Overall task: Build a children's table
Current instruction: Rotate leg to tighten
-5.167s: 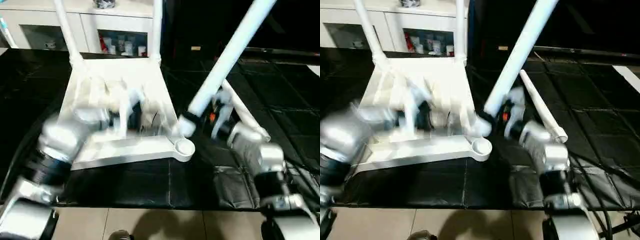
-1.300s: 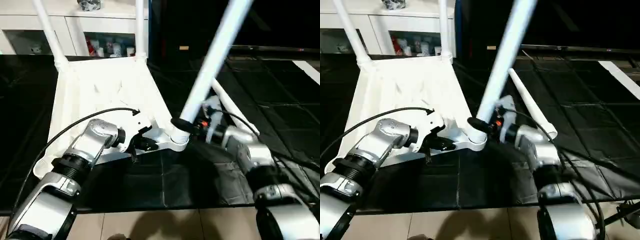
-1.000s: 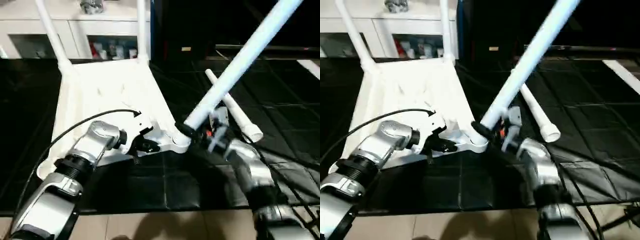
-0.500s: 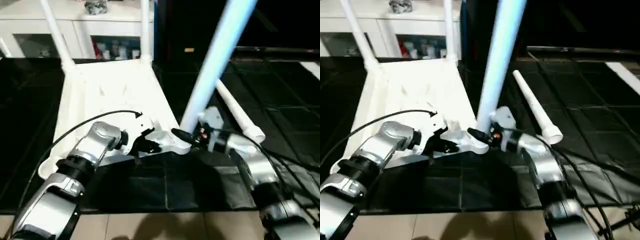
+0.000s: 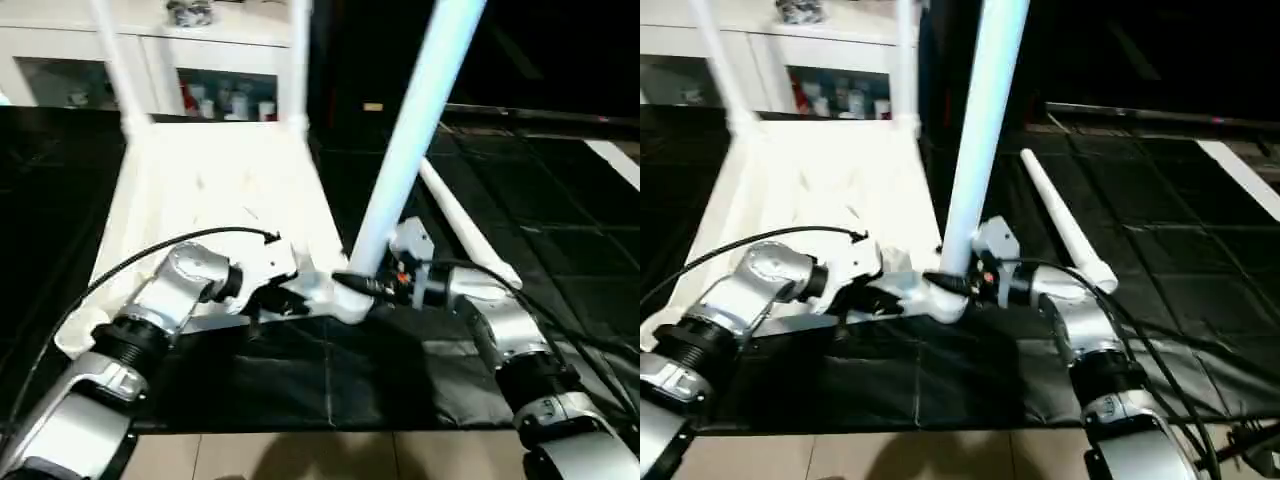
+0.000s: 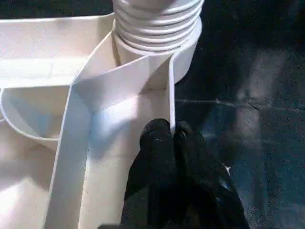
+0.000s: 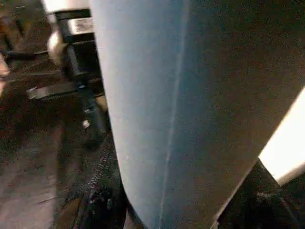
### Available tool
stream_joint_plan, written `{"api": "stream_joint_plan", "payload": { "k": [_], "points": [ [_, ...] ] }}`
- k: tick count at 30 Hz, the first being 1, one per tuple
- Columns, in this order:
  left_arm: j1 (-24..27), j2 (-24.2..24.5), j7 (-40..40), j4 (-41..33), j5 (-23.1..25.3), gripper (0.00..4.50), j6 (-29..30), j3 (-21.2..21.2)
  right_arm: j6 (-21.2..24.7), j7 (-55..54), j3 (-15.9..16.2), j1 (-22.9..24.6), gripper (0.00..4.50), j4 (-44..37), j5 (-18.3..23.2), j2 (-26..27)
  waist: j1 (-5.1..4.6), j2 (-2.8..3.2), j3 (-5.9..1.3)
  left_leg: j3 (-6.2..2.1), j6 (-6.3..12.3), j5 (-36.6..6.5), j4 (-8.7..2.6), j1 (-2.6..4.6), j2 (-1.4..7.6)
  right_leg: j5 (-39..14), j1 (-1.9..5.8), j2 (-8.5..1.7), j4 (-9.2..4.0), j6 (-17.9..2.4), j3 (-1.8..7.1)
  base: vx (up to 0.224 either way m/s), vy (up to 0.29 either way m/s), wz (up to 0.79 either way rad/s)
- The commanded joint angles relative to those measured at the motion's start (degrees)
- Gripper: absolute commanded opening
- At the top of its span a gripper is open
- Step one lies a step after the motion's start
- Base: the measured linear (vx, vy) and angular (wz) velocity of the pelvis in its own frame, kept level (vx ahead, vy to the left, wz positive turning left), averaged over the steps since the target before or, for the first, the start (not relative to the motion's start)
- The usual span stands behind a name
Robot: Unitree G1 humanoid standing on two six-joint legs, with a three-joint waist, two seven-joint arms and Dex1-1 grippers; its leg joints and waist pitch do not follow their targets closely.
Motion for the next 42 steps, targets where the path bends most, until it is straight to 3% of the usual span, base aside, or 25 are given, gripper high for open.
{"api": "stream_joint_plan", "payload": {
  "k": [1,11,14,15,17,18,19,21,22,23,25,26,27,31,39,40,42],
  "points": [
    [-3.11,-0.71,0.61,1.04,1.9,0.0,-1.13,-0.89,3.66,4.85,7.07,4.09,1.91,4.0,-3.37,1.01,-0.08,0.95,-2.63,-0.53,-0.05,-18.44,-4.24,0.49,2.27,-17.02,2.21,-4.1,-4.58,-10.42,2.85,0.0,0.0,0.0],
    [-4.59,-1.4,3.59,5.11,2.27,0.0,1.46,1.16,2.51,0.54,5.32,3.38,1.91,5.01,-4.13,2.31,-0.1,1.33,-2.53,-0.78,-1.15,-21.26,-4.49,0.66,2.3,-20.39,2.07,-4.17,-4.89,-10.12,2.82,0.0,0.0,0.0],
    [-4.17,-2.3,6.34,4.42,0.11,0.0,6.56,4.08,1.32,-8.41,2.46,1.18,1.91,8.92,-4.92,4.34,-0.5,1.47,-2.21,-1.04,-1.87,-24.01,-4.52,0.98,2.13,-27.26,1.62,-4.51,-5.59,-8.93,2.69,0.0,0.0,0.0],
    [-3.31,-2.63,7.81,2.79,-1.02,0.0,9.4,5.57,1.65,-11.76,1.19,0.22,1.91,10.32,-4.8,5.14,-0.96,1.31,-1.93,-1.37,-2.36,-26.51,-4.48,1.26,1.99,-34.1,1.35,-4.66,-6.18,-6.72,2.47,0.0,0.0,0.0],
    [-2.12,-2.79,9.29,0.57,-1.85,0.0,11.94,6.73,2.19,-13.92,0.18,-0.59,1.91,11.2,-4.43,5.79,-1.4,1.28,-1.96,-1.85,-2.23,-27.21,-4.56,1.11,1.94,-37.61,1.44,-4.81,-6.71,-4.93,2.13,0.0,0.0,0.0],
    [-2.12,-2.79,9.29,0.57,-1.85,0.0,11.94,6.73,2.19,-13.92,0.18,-0.59,1.91,11.2,-4.43,5.79,-1.63,1.34,-1.98,-1.95,-2.23,-27.35,-4.62,1.01,2.01,-37.78,1.47,-4.86,-6.69,-4.71,2.13,0.0,0.0,0.0],
    [0.64,-3.35,12.24,-4.76,-2.43,0.0,16.5,8.13,2.94,-18.43,-1.51,-2.62,1.91,13.43,-4.04,7.09,-1.9,1.46,-2.0,-2.06,-2.03,-27.46,-4.77,0.8,2.02,-37.5,1.6,-4.76,-6.79,-4.42,2.0,0.0,0.0,0.0],
    [3.28,-4.38,14.48,-10.19,-2.89,0.0,20.88,9.08,3.47,-23.21,-2.74,-4.74,1.91,15.92,-4.12,8.24,-2.89,1.49,-2.32,-2.48,-2.89,-27.41,-5.19,0.18,2.45,-33.26,2.14,-4.83,-5.87,-6.24,1.74,-0.035,0.032,-0.18],
    [4.65,-5.04,15.53,-13.09,-3.1,0.0,23.21,9.51,3.67,-25.83,-3.29,-5.88,1.91,17.34,-4.25,8.83,-3.22,1.74,-2.12,-2.46,-3.01,-27.5,-5.29,0.04,2.41,-32.65,1.97,-4.75,-5.92,-6.75,1.75,-0.033,0.033,-0.19],
    [6.36,-7.02,17.65,-17.22,-2.7,0.0,26.56,9.61,4.19,-31.15,-4.74,-8.16,1.91,20.3,-3.95,10.11,-3.89,1.17,-2.24,-2.28,-2.76,-27.02,-5.1,-0.14,2.29,-31.35,1.97,-4.58,-5.96,-7.12,1.8,0.0,0.0,0.0],
    [8.13,-10.75,21.03,-21.89,-1.4,0.0,30.41,8.36,5.24,-37.61,-6.99,-11.42,1.91,24.24,-2.93,12.23,-4.55,1.12,-2.27,-1.98,-2.07,-26.06,-4.75,0.01,2.04,-29.95,1.71,-4.5,-5.99,-7.79,2.04,0.0,0.0,0.0],
    [8.25,-11.98,22.03,-22.39,-0.85,0.0,30.92,7.67,5.33,-38.55,-7.15,-12.13,1.91,24.93,-2.9,12.79,-4.55,1.12,-2.27,-1.98,-2.07,-26.06,-4.75,0.01,2.04,-29.95,1.71,-4.5,-5.99,-7.79,2.04,0.0,0.0,0.0],
    [7.98,-13.0,22.89,-22.04,-0.49,0.0,31.12,7.28,5.39,-39.08,-7.09,-12.62,1.91,25.32,-3.01,13.17,-4.59,1.14,-2.21,-1.57,-1.38,-25.76,-4.42,0.51,1.86,-29.19,1.12,-4.26,-6.38,-8.1,2.17,0.0,0.0,0.0],
    [6.57,-14.36,26.21,-19.97,0.86,0.0,31.11,7.25,5.7,-39.52,-7.11,-13.61,1.91,26.2,-2.99,14.0,-4.11,0.88,-2.28,-1.18,0.01,-23.87,-4.35,0.33,1.63,-27.71,1.22,-4.08,-6.35,-7.68,2.28,0.0,0.0,0.0],
    [5.08,-12.93,30.3,-17.7,3.16,0.0,31.2,9.02,4.43,-37.93,-6.84,-14.02,1.91,28.45,-4.16,14.75,-3.89,1.11,-2.23,-1.29,-0.28,-24.09,-4.58,0.22,1.77,-27.34,1.25,-4.0,-6.24,-7.49,2.22,0.0,0.0,0.0],
    [4.98,-12.79,30.4,-17.19,3.27,0.0,30.81,9.28,4.42,-37.58,-7.22,-14.08,2.26,28.57,-3.79,14.82,-3.88,1.69,-2.19,-1.34,-0.44,-24.56,-4.58,0.32,1.75,-27.47,1.16,-4.01,-6.26,-7.5,2.25,0.0,0.0,0.0],
    [4.75,-12.39,30.49,-16.22,3.15,0.0,30.06,9.53,4.11,-37.0,-7.7,-14.17,2.61,28.64,-3.4,14.89,-4.05,1.36,-2.19,-1.36,-0.55,-25.76,-4.57,0.4,1.69,-28.34,1.08,-3.89,-6.43,-7.16,2.17,0.0,0.0,0.0]
  ]
}}
